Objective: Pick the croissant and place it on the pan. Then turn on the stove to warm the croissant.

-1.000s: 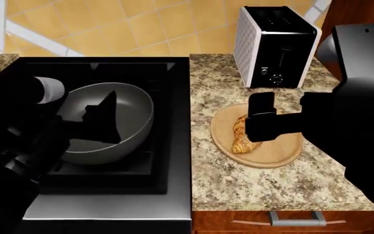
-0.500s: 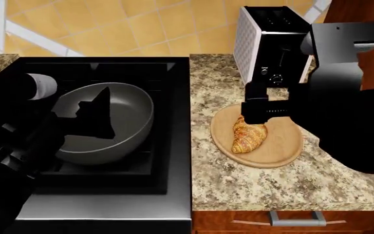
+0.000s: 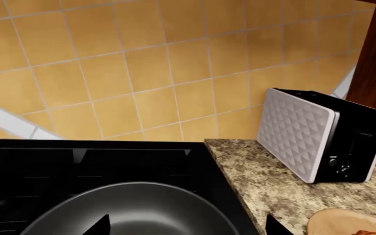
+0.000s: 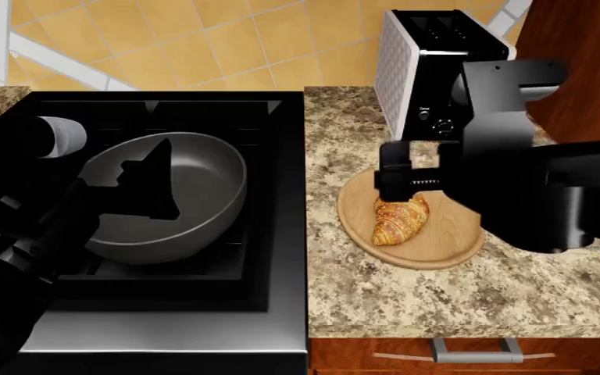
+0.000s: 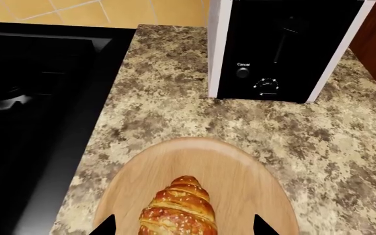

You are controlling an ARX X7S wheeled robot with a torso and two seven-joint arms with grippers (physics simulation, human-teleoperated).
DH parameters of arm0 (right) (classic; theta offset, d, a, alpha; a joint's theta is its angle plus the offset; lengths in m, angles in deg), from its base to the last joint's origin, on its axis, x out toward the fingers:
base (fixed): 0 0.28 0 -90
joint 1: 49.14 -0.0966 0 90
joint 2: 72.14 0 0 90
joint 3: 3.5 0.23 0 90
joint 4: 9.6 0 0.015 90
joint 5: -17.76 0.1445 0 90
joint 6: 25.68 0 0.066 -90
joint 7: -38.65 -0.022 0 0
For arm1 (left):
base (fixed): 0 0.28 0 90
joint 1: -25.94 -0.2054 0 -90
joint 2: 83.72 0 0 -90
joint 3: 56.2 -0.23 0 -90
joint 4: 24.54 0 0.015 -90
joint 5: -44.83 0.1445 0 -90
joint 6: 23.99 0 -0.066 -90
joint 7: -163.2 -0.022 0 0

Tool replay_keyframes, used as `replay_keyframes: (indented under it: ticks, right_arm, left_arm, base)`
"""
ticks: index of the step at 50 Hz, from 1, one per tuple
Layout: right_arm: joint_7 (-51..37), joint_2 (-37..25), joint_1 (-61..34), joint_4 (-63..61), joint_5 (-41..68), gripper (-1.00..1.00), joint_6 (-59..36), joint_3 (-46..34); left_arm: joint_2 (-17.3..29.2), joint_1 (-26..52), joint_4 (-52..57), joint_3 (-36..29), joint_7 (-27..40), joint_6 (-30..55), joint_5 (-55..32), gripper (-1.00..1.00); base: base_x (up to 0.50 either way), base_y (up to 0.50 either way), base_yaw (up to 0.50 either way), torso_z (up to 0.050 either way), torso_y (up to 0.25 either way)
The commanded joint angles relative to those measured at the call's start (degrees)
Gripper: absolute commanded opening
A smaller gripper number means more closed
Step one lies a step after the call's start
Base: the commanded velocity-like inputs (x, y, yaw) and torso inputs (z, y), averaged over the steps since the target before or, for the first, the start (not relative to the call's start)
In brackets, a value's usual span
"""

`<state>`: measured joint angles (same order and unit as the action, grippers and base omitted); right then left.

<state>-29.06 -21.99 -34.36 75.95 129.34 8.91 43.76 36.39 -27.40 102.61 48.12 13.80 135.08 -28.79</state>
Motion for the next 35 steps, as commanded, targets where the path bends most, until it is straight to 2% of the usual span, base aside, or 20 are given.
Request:
replay_keyframes:
  ticks: [1, 35]
  right_arm:
    - [2.02, 0.52, 1.42, 1.94, -1.71, 1.0, 0.22, -0.96]
    - [9.84, 3.56, 1.6, 9.41, -8.04, 1.0, -0.95, -4.65]
  left_arm:
    - [0.25, -0.2, -0.57, -0.46, -0.43, -0.73, 0.64, 1.0]
    - [1.23, -0.67, -1.51, -1.84, -2.22, -2.98, 2.2, 1.0]
  base:
    - [0.0, 0.0, 0.0, 0.0, 0.0]
    - [0.0, 0.0, 0.0, 0.0, 0.0]
